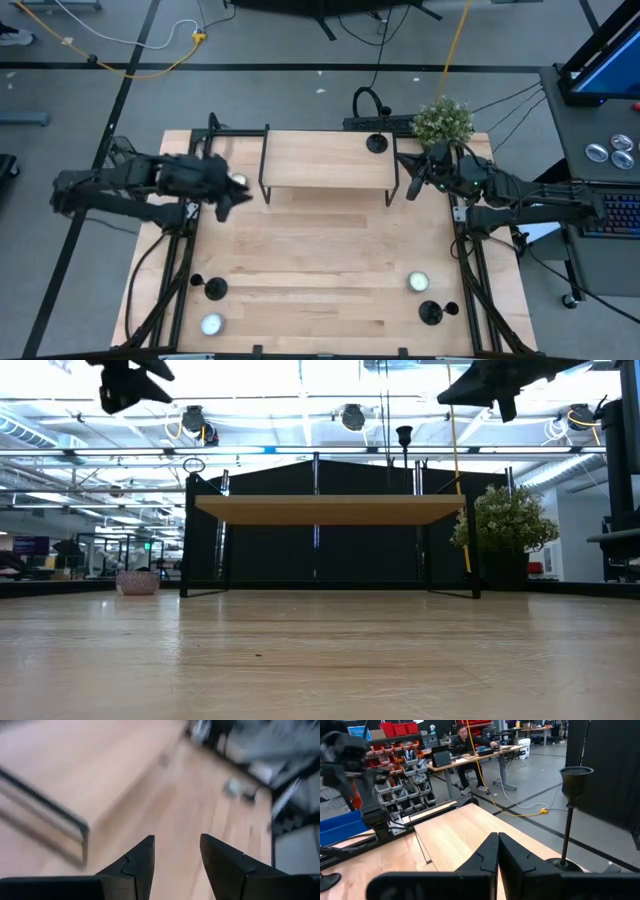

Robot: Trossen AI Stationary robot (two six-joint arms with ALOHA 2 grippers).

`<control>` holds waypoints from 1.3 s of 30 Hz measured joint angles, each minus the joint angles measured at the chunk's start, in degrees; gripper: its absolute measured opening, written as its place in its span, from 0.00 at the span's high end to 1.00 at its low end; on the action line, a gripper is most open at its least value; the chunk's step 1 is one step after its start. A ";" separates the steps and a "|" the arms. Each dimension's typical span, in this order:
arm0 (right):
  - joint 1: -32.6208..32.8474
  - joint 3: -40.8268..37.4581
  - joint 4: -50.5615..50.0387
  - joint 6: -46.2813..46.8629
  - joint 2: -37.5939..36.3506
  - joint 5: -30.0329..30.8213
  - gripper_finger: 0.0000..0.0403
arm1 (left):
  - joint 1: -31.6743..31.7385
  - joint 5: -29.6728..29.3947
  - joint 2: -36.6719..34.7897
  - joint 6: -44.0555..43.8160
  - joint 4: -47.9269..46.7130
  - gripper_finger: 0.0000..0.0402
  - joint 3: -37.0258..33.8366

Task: Pick & Place candle stick holders
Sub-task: Put the left black candle holder on the shelf

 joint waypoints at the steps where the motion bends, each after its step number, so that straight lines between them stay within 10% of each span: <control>1: 0.00 0.00 0.00 -0.01 -0.02 0.00 1.00 | -1.51 0.03 2.47 -2.21 -4.39 0.60 2.39; 13: 0.00 0.00 -1.69 -2.80 -1.32 -6.42 1.00 | -19.17 10.18 23.24 -37.25 -42.47 0.60 21.54; 27: 0.00 -7.97 -1.63 -1.07 -10.72 -12.15 1.00 | -40.76 13.87 24.32 -70.80 -42.61 0.60 22.18; 39: 0.00 -12.31 3.34 -1.09 -14.45 -13.75 1.00 | -48.88 12.68 27.21 -79.76 -43.12 0.60 21.35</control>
